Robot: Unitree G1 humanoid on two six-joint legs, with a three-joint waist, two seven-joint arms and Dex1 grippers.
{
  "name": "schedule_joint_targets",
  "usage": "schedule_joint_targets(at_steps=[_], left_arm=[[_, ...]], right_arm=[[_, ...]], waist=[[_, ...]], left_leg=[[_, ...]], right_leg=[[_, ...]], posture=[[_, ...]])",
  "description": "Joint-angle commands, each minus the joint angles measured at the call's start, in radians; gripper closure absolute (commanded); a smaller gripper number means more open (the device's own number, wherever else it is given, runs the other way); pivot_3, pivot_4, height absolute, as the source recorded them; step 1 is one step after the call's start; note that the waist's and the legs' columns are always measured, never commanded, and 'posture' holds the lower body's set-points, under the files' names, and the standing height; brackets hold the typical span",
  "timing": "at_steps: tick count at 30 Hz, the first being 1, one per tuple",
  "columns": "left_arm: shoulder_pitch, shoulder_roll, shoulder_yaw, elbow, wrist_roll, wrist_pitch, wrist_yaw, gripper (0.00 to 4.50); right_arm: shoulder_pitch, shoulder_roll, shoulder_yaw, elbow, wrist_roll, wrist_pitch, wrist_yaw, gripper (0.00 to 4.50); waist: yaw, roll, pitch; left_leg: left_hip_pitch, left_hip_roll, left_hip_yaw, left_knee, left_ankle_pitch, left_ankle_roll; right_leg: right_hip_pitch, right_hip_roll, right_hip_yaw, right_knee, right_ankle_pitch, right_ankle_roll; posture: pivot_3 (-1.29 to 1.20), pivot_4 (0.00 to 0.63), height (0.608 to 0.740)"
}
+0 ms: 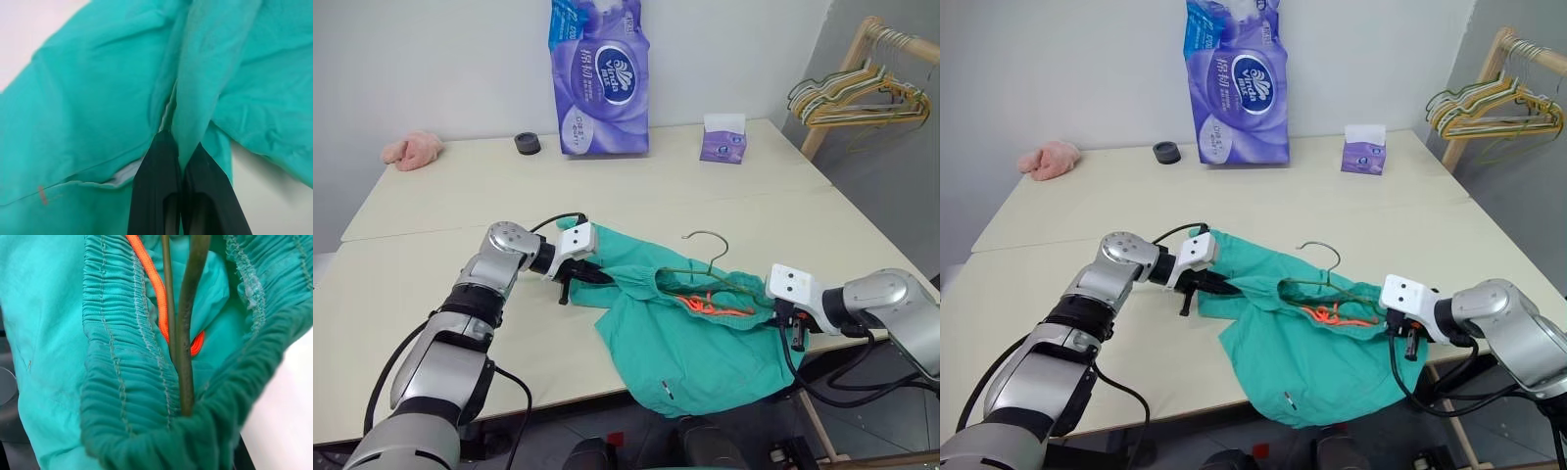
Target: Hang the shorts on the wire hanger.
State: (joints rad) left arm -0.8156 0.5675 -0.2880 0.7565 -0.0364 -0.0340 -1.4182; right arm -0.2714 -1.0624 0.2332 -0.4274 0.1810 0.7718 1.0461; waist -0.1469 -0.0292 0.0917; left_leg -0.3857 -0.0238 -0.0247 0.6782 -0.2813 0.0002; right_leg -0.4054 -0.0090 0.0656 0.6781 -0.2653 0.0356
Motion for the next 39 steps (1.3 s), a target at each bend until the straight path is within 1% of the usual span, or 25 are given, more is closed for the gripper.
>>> schedule_joint_targets(at_steps=[1,5,9,13,15,21,25,28,32,37,39], left_arm=[[-0.02,0.005,0.028,-0.001,0.005,-0.015,0.013,4.46],[-0.016,0.007,0.028,-0.003,0.009,-0.015,0.021,4.46],[-0.016,0.009,0.031,0.001,0.014,-0.019,0.034,4.46],[-0.016,0.009,0.031,-0.004,0.013,-0.016,0.034,4.46],[-0.018,0.01,0.033,-0.007,0.011,-0.014,0.035,4.46],[-0.004,0.004,0.038,-0.049,0.0,0.013,0.032,4.46],[0.019,0.001,0.048,-0.072,-0.003,0.023,0.046,4.46],[0.028,-0.02,0.077,-0.088,-0.039,0.06,0.062,4.46],[0.047,-0.028,0.083,-0.108,-0.041,0.051,0.071,3.68],[0.057,-0.04,0.121,-0.088,-0.055,0.004,0.13,2.16],[0.051,-0.047,0.159,-0.077,-0.074,-0.005,0.17,2.16]], right_arm=[[0.023,-0.031,-0.051,-0.038,0.019,0.0,0.013,4.5],[0.05,-0.05,-0.068,-0.052,0.031,0.001,0.021,4.5],[0.115,-0.104,-0.086,-0.08,0.043,-0.013,0.048,4.5],[0.126,-0.125,-0.079,-0.084,0.033,-0.033,0.053,4.5],[0.11,-0.089,-0.101,-0.079,0.057,-0.008,0.028,4.5],[0.052,-0.016,-0.089,-0.07,0.061,0.02,-0.018,4.5],[0.031,-0.009,-0.104,-0.067,0.081,0.046,-0.009,4.5],[0.026,-0.008,-0.118,-0.069,0.106,0.065,-0.007,4.5],[0.023,-0.01,-0.126,-0.08,0.128,0.08,-0.003,4.5],[0.026,-0.005,-0.151,-0.088,0.164,0.104,-0.01,4.5],[0.037,0.0,-0.174,-0.097,0.188,0.127,-0.019,4.5]], waist=[[0.0,0.0,0.0],[0.0,0.0,0.0],[0.002,0.0,0.0],[0.001,0.0,0.0],[0.001,0.0,0.0],[0.001,0.0,0.0],[0.002,0.0,0.0],[0.002,0.0,0.0],[0.003,0.0,0.0],[0.004,0.0,0.0],[0.004,0.0,0.0]], left_leg=[[0.0,0.0,0.0,0.0,0.0,0.0],[0.0,0.0,0.0,0.0,0.0,0.0],[0.0,0.0,0.0,0.0,0.0,0.0],[0.0,0.0,0.0,0.0,0.0,0.0],[0.0,0.0,0.0,0.0,0.0,0.0],[0.0,0.0,0.0,0.0,0.0,0.0],[0.0,0.0,0.0,0.0,0.0,0.0],[0.0,0.0,0.0,0.0,0.0,0.0],[0.0,0.0,0.0,0.001,0.0,0.0],[0.0,0.0,0.0,0.001,0.0,0.0],[0.0,0.0,0.0,0.001,0.0,0.0]], right_leg=[[0.0,0.0,0.0,0.0,0.0,0.0],[0.0,0.0,0.0,0.0,0.0,0.0],[0.0,0.0,0.0,0.0,0.0,0.0],[0.0,0.0,0.0,0.0,0.0,0.0],[0.0,0.0,0.0,0.0,0.0,0.0],[0.0,0.0,0.0,0.0,0.0,0.0],[0.0,0.0,0.0,0.0,0.0,0.0],[0.0,0.0,0.0,0.0,0.0,0.0],[0.0,0.0,0.0,0.0,0.0,0.0],[0.0,-0.001,0.0,0.001,0.0,0.0],[0.0,-0.001,0.0,0.001,0.0,0.0]], posture=[[-0.24,0.068,0.74],[-0.24,0.069,0.74],[-0.23,0.07,0.74],[-0.23,0.068,0.74],[-0.23,0.067,0.74],[-0.23,0.064,0.74],[-0.22,0.061,0.74],[-0.22,0.058,0.74],[-0.22,0.055,0.74],[-0.22,0.053,0.74],[-0.22,0.048,0.74]])
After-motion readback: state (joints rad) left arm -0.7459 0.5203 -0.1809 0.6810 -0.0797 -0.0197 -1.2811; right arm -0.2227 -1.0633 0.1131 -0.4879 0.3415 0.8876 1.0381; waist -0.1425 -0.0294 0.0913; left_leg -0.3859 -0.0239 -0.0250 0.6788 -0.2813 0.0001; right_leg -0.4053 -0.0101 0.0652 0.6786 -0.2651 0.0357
